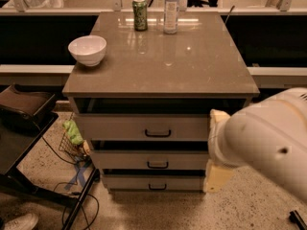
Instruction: Open middle drawer
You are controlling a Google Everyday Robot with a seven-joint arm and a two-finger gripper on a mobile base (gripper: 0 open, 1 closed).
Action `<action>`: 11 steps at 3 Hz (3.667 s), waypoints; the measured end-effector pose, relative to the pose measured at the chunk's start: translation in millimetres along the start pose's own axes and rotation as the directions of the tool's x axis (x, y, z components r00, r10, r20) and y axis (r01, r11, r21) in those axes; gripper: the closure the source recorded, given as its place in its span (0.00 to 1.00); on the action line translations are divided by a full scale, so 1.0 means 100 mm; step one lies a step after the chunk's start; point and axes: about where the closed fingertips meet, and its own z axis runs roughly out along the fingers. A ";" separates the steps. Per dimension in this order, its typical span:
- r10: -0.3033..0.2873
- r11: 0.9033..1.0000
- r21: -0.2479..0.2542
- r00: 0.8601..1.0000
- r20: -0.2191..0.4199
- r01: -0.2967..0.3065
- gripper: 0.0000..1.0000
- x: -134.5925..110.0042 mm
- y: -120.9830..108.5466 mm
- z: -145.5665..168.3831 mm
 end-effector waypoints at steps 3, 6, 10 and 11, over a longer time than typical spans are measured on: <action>-0.025 1.000 0.014 0.997 -0.071 0.026 0.00 -0.12 0.33 0.67; -0.160 0.987 -0.008 0.987 -0.011 0.160 0.00 -0.13 0.61 2.31; -0.242 0.954 -0.166 0.969 0.059 0.248 0.00 -0.59 1.01 3.28; -0.233 0.943 -0.225 0.969 0.084 0.246 0.00 -0.66 1.14 3.64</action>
Offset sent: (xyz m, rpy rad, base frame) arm -0.0046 0.0129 -0.0215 -0.0373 -0.0424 -0.0093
